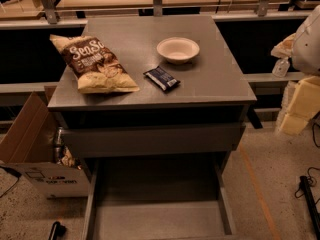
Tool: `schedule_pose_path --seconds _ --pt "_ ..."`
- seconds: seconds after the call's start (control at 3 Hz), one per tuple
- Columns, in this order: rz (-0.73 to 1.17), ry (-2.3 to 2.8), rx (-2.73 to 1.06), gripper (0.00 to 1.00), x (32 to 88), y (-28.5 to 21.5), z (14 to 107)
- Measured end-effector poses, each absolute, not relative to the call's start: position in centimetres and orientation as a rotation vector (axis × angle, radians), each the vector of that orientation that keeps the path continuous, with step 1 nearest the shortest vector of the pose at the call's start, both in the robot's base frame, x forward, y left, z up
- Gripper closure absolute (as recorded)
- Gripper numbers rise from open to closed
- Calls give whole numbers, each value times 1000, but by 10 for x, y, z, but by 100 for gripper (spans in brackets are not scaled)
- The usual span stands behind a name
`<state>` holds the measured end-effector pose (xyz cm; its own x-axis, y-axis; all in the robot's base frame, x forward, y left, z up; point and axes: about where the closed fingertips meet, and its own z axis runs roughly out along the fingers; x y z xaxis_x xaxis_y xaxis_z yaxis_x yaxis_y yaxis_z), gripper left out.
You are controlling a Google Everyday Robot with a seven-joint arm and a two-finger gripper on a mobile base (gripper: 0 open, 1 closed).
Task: Place rxbar blueberry into middle drawer
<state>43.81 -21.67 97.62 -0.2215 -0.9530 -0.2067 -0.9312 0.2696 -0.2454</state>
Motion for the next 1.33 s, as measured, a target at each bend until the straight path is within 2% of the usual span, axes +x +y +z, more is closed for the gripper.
schedule_pose_path --seconds 0.33,0.67,1.33 --pt "-99 2230 -1724 0 439 -216 977" --pt "-40 2217 -1717 0 480 -193 966" --pt "237 2071 -1572 0 595 -111 943"
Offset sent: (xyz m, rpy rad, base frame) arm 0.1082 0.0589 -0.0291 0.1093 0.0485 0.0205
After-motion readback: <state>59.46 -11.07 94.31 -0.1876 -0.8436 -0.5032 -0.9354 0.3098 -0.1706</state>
